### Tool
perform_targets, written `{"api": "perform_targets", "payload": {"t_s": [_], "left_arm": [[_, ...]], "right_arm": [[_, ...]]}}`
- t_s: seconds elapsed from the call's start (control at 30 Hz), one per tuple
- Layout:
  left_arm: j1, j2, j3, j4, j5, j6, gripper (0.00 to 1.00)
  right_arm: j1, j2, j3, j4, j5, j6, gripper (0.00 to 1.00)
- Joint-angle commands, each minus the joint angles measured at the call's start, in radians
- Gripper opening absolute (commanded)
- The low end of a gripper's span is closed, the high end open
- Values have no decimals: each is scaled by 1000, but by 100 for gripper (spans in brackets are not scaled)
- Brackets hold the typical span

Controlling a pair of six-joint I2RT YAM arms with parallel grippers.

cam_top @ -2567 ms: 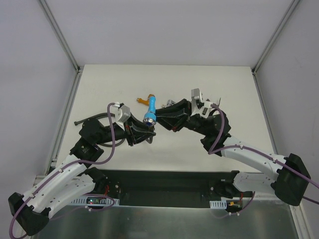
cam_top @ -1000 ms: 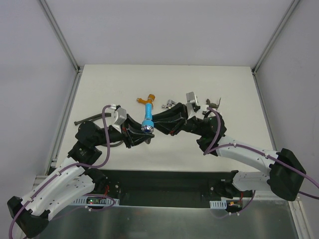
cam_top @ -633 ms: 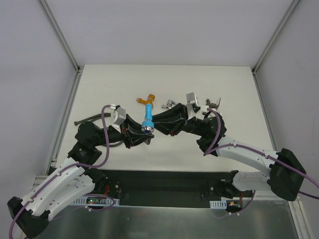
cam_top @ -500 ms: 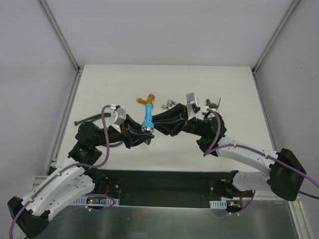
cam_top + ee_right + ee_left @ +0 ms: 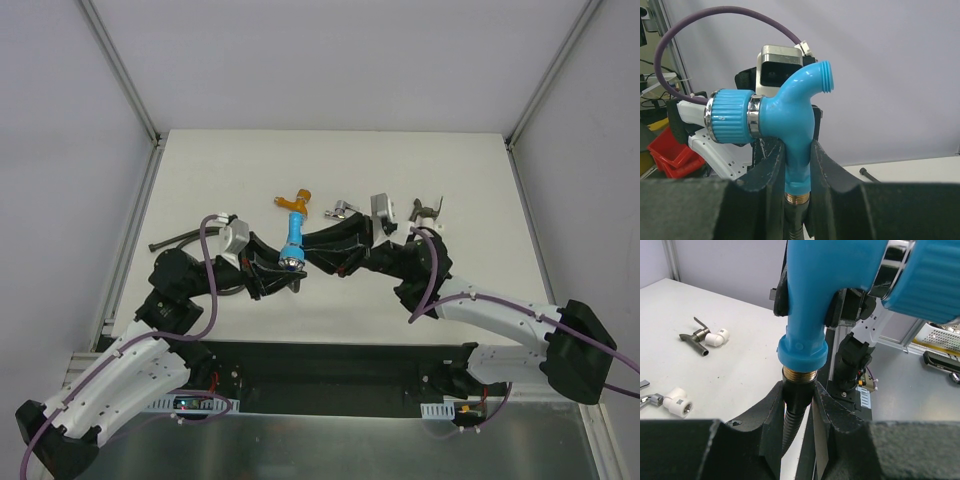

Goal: Install the water faucets

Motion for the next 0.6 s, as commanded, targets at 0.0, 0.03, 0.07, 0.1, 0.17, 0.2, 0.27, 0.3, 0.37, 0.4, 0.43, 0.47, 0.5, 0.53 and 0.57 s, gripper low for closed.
{"api": "perform_targets", "payload": {"t_s": [0.0, 0.03, 0.07, 0.1, 0.17, 0.2, 0.27, 0.3, 0.37, 0.4, 0.43, 0.47, 0.5, 0.53, 0.57], "left_arm": [[15, -32, 8, 83, -60, 34, 0], [15, -35, 8, 82, -64, 44, 0], [15, -37, 7, 79, -67, 47, 0], [15, -38, 8, 75, -72, 50, 0], [15, -43, 8, 69, -73, 61, 0], [15, -43, 10, 65, -73, 66, 0], [15, -48, 13, 51, -81, 80, 0], [15, -49, 14, 46, -84, 86, 0], [15, -57, 16, 29, -103, 104, 0], [15, -60, 17, 22, -110, 109, 0], [15, -68, 17, 19, -116, 118, 0], [15, -69, 17, 13, -129, 121, 0], [16, -75, 16, 10, -135, 126, 0], [15, -81, 16, 5, -142, 130, 0], [15, -86, 16, 0, -155, 136, 0]], "right_arm": [[26, -26, -4, -34, 34, -67, 2], [39, -28, -1, -49, 52, -77, 2], [46, -28, 3, -66, 63, -105, 2], [54, -31, 7, -97, 76, -110, 2], [77, -36, 12, -133, 122, -160, 2], [86, -39, 13, -166, 141, -189, 2], [114, -43, 16, -202, 204, -215, 2], [132, -43, 16, -212, 222, -240, 2], [152, -45, 21, -241, 283, -263, 2], [174, -45, 22, -249, 303, -277, 2], [184, -43, 24, -255, 345, -298, 2], [195, -40, 24, -264, 365, -312, 2], [218, -37, 26, -269, 385, -321, 2], [227, -36, 27, -273, 429, -340, 2], [237, -28, 27, -276, 452, -344, 2]]}}
